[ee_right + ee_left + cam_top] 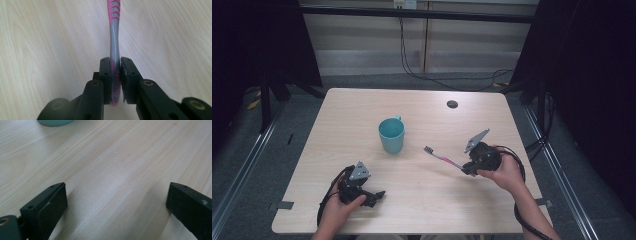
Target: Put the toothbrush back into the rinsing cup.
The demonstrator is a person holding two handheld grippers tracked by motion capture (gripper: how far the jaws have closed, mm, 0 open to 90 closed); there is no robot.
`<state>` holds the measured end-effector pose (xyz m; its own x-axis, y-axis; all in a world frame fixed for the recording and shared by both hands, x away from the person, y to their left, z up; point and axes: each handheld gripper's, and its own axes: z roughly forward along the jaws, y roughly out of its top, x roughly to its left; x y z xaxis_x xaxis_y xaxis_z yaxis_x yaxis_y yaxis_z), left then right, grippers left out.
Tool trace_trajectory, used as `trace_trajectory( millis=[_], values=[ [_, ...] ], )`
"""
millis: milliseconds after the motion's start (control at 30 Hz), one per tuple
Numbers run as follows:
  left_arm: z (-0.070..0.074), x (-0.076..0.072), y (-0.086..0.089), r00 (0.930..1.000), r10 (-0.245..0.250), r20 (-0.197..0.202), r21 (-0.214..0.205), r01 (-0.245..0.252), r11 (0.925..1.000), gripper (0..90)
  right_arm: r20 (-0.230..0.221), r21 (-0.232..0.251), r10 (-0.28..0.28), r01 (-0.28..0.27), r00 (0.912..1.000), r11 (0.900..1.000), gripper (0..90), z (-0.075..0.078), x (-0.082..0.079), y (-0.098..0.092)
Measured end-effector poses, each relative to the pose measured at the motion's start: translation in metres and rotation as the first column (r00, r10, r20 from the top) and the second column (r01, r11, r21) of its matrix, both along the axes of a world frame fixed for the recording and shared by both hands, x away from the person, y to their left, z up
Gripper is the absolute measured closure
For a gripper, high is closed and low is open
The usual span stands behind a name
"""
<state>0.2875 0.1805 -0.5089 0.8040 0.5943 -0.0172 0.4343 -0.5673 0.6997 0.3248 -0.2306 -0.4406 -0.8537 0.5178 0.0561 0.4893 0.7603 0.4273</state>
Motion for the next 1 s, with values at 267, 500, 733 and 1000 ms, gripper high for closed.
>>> trace_trajectory(
  millis=[267, 500, 733, 1000],
  values=[
    [0.000, 0.000, 0.000, 1.0000, -0.009, -0.004, -0.003, 0.009, 1.0000, 2.6, 0.030, 0.036, -0.023, 0.022, 0.9993, 0.9991, 80.4, 0.005, -0.003, 0.001],
    [0.000, -0.001, 0.001, 0.9999, -0.010, 0.003, -0.003, 0.010, 0.9999, 4.2, 0.042, 0.073, -0.017, 0.014, 0.9990, 0.9972, 80.3, 0.008, -0.006, 0.003],
    [0.002, 0.000, 0.002, 0.9999, -0.011, 0.002, -0.019, 0.011, 0.9998, 9.2, 0.046, 0.095, -0.026, 0.022, 0.9986, 0.9952, 80.4, 0.009, -0.006, 0.005],
    [0.017, 0.004, -0.003, 0.9999, -0.016, 0.003, -0.110, 0.017, 0.9938, 14.9, 0.062, 0.123, -0.033, 0.025, 0.9975, 0.9921, 80.4, 0.012, -0.005, 0.008]
  ],
)
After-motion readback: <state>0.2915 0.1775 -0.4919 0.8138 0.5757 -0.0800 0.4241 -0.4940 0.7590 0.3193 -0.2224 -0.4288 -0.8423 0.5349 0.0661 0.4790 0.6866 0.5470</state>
